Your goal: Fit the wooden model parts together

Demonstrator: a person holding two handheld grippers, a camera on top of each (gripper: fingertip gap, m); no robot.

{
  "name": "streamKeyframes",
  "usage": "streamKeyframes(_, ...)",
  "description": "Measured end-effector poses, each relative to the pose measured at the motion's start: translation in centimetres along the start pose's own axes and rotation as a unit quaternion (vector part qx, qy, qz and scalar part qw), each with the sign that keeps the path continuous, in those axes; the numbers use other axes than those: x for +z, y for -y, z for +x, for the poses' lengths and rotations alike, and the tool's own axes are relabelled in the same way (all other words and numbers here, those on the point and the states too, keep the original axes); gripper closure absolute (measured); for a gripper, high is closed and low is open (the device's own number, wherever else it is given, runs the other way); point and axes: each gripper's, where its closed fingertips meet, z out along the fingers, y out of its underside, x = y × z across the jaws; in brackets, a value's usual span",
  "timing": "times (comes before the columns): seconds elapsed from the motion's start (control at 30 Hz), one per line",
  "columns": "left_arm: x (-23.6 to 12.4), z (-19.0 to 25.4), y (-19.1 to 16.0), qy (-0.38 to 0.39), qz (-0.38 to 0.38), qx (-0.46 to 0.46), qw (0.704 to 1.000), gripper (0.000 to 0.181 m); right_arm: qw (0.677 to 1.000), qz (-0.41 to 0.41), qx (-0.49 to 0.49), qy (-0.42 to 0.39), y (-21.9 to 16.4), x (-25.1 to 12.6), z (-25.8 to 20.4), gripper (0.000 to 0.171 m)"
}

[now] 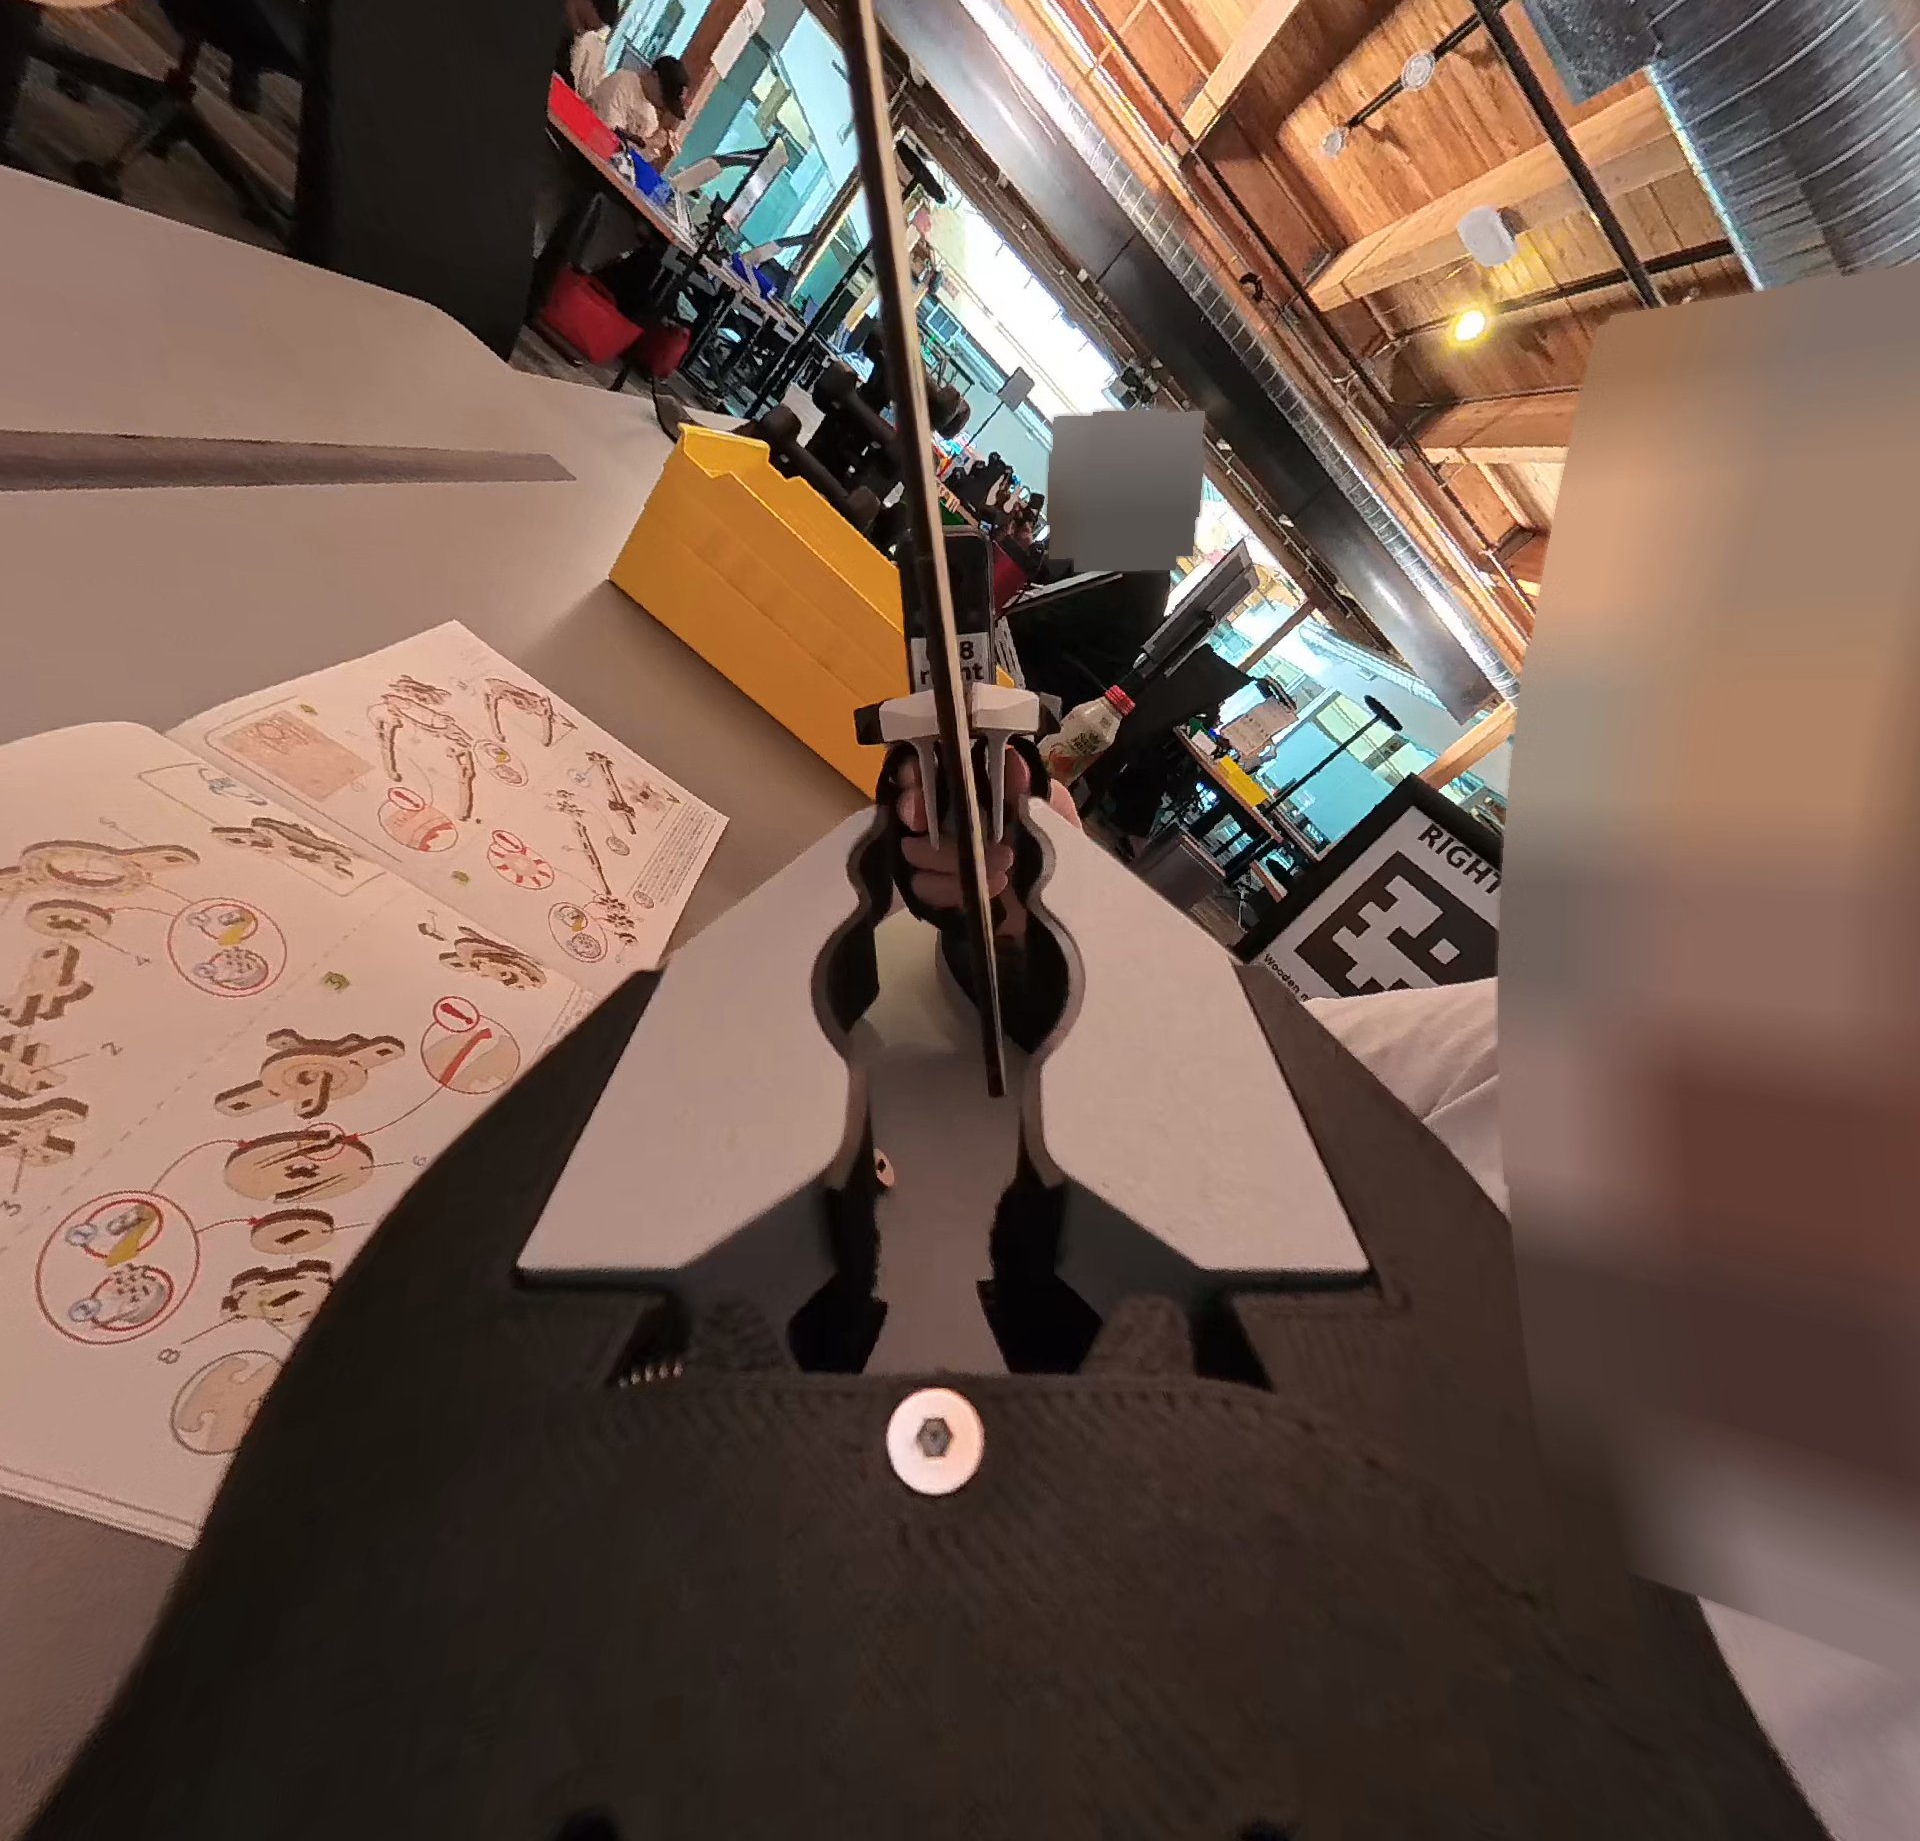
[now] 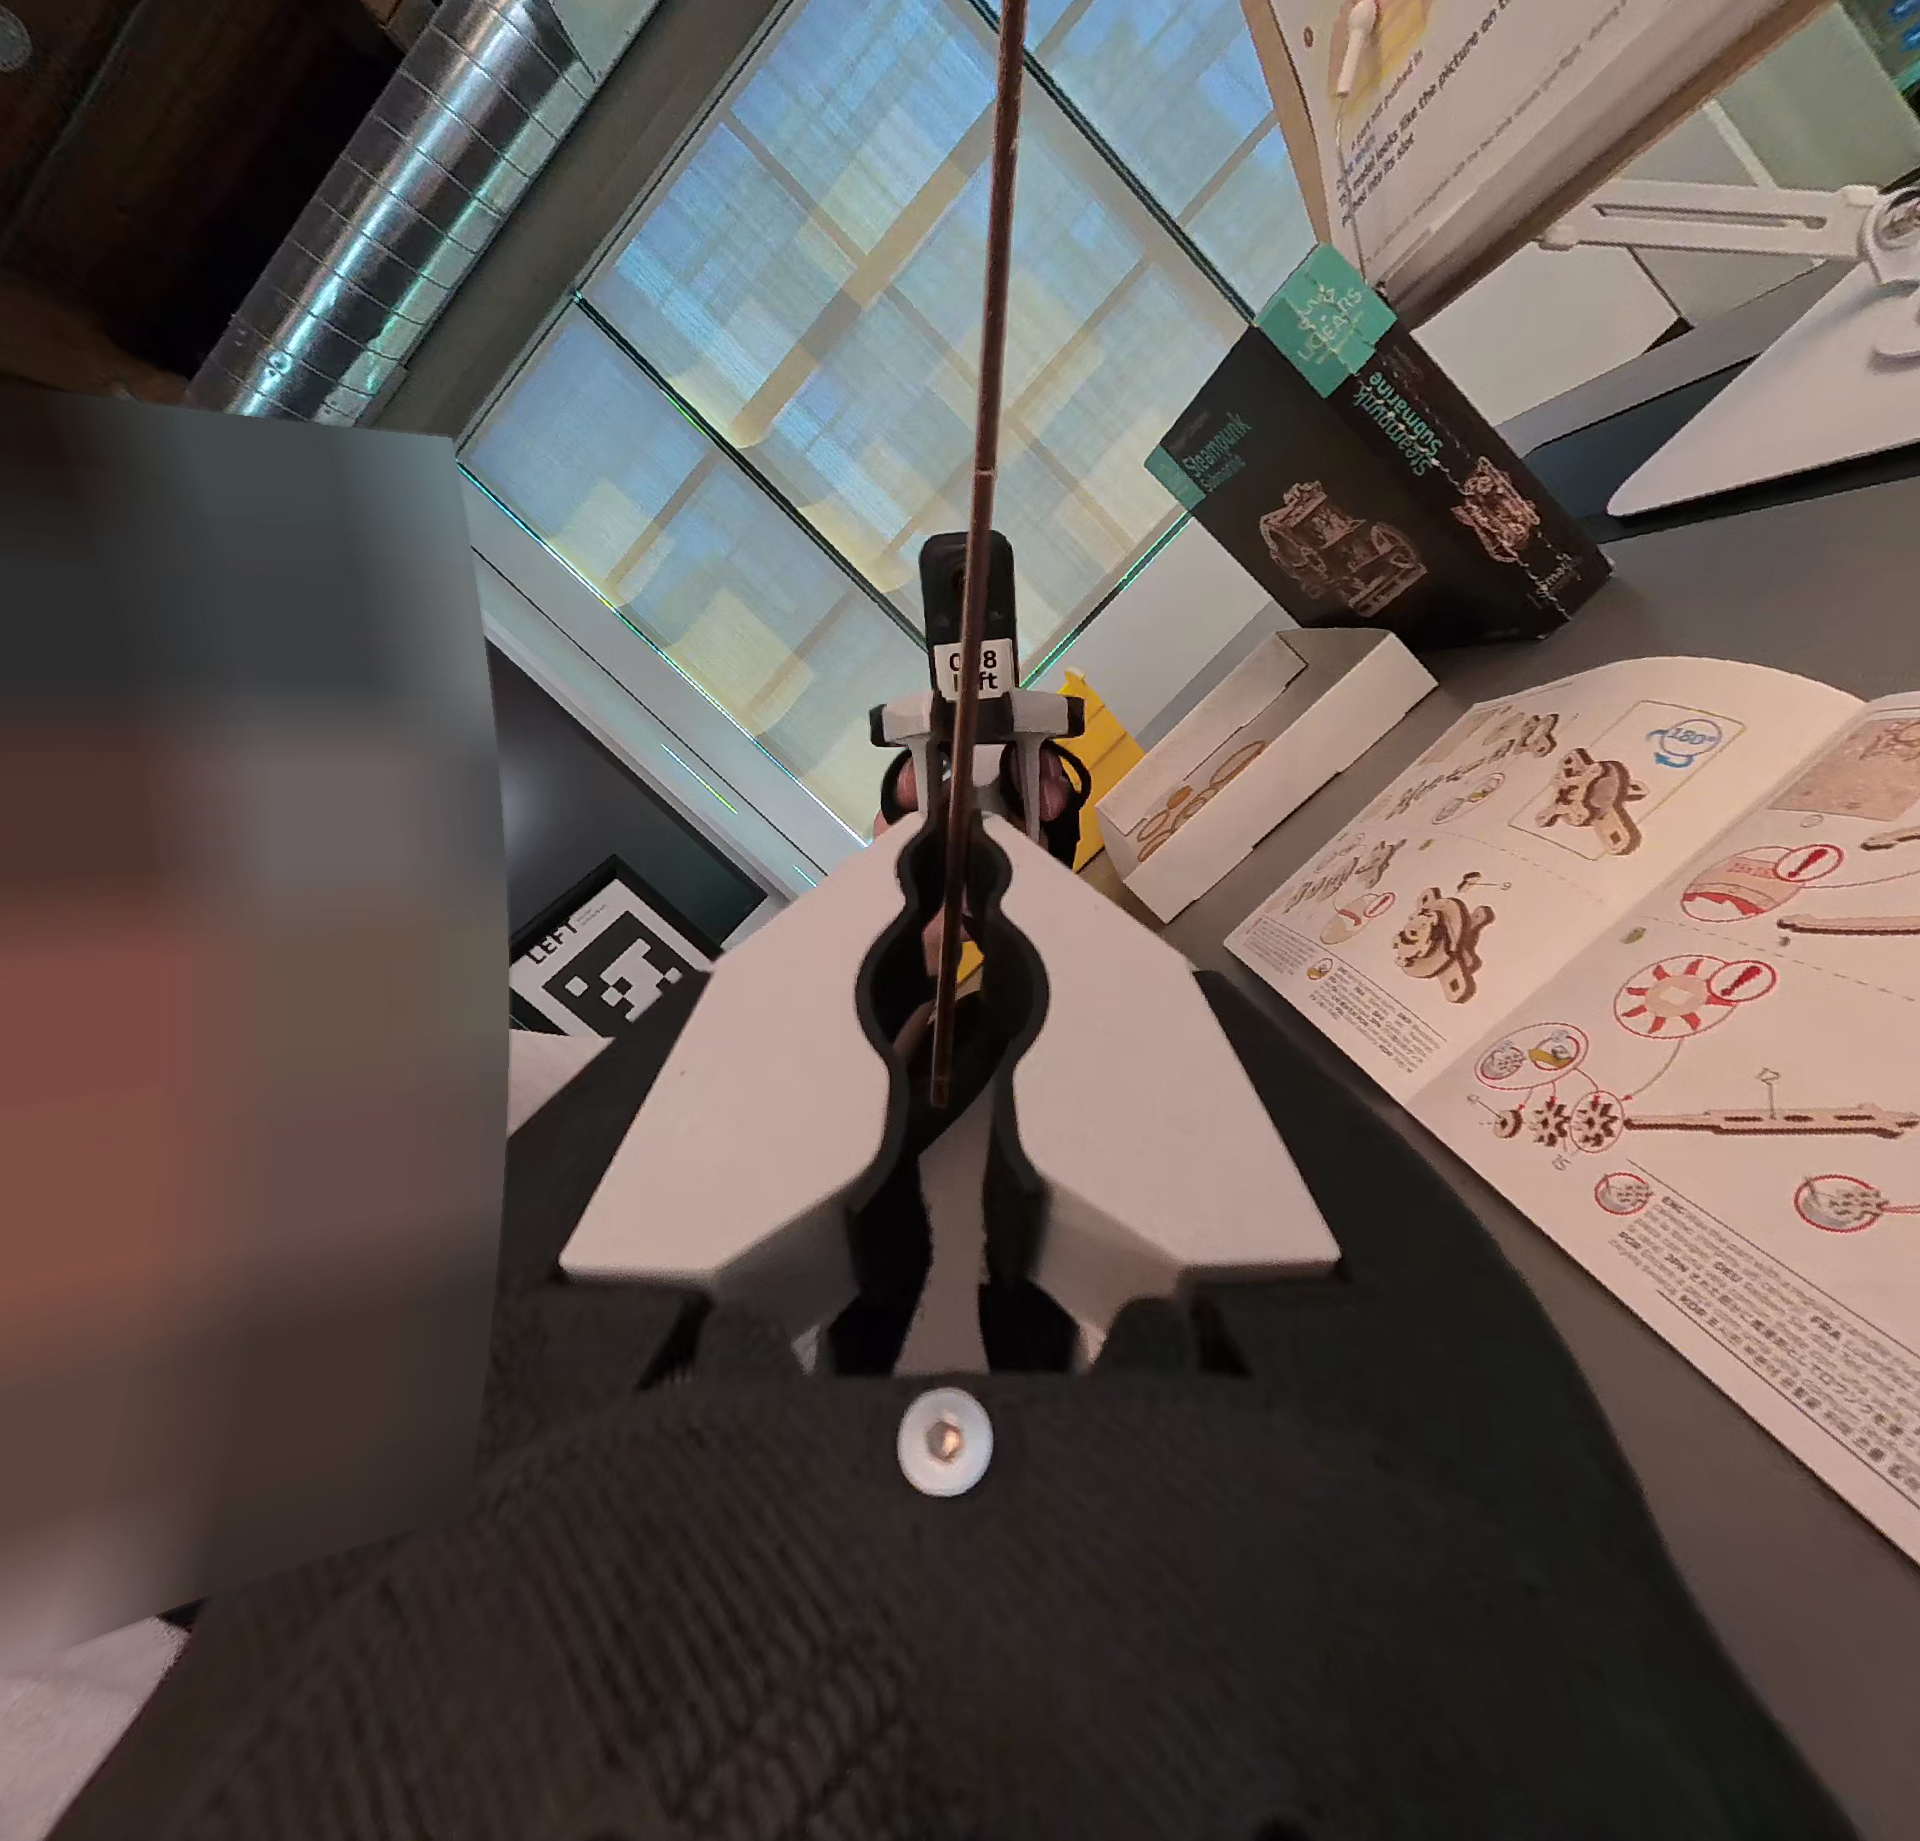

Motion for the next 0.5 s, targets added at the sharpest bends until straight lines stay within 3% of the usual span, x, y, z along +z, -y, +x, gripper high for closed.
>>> streamKeyframes(0.5,0.6,0.4,-1.1,-0.006,-0.033,0.019,0.999,0.171,0.999,0.002,-0.038,0.002,0.2,0.1,-0.6,0.17)
